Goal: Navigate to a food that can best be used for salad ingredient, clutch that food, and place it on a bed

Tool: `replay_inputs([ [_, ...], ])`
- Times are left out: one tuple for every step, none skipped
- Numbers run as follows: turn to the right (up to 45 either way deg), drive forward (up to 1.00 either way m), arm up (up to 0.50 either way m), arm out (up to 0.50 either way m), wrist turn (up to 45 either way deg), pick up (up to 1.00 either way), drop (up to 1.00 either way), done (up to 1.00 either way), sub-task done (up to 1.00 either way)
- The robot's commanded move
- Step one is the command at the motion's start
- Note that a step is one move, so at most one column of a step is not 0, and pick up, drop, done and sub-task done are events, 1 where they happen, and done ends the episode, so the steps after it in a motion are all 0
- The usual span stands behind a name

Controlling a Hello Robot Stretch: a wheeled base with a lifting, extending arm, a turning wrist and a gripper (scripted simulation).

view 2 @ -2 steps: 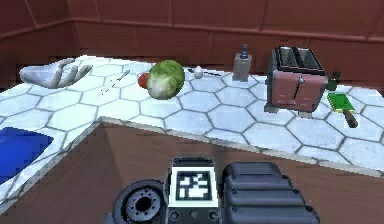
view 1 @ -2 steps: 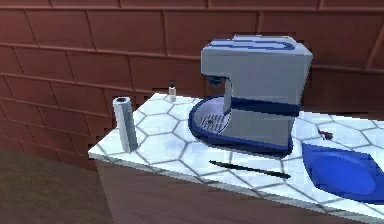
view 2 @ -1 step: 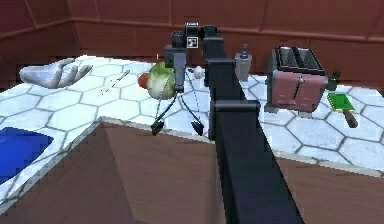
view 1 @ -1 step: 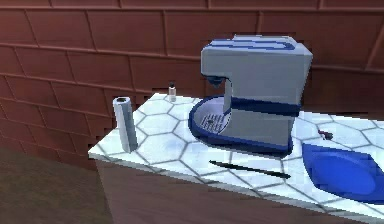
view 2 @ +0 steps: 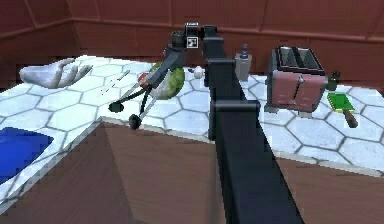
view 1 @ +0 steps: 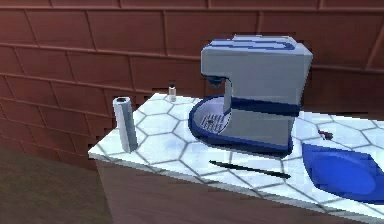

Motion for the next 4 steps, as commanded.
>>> replay_inputs([
  [0.0, 0.0, 0.0, 0.0, 45.0, 0.0, 0.0, 0.0, 0.0],
  [0.0, 0.0, 0.0, 0.0, 45.0, 0.0, 0.0, 0.0, 0.0],
  [0.0, 0.0, 0.0, 0.0, 12.0, 0.0, 0.0, 0.0, 0.0],
  [0.0, 0.0, -0.08, 0.0, 0.0, 0.0, 0.0, 0.0, 0.0],
])
